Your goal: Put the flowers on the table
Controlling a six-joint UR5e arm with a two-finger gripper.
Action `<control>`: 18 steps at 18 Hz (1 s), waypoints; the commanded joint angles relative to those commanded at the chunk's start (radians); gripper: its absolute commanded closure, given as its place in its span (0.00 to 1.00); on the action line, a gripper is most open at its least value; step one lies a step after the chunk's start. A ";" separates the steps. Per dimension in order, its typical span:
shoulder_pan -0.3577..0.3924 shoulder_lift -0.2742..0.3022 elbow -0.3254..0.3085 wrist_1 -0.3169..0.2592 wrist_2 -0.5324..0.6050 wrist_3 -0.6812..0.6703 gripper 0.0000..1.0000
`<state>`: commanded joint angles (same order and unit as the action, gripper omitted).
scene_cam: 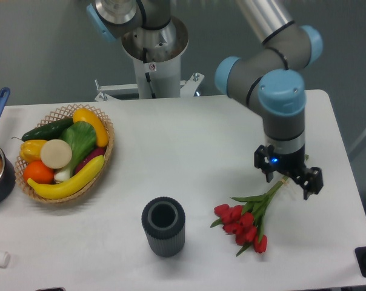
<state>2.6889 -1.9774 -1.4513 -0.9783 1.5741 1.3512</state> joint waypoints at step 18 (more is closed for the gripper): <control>0.264 0.045 0.017 -0.175 -0.169 0.545 0.00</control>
<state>2.9529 -1.9328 -1.4343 -1.1535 1.4051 1.8960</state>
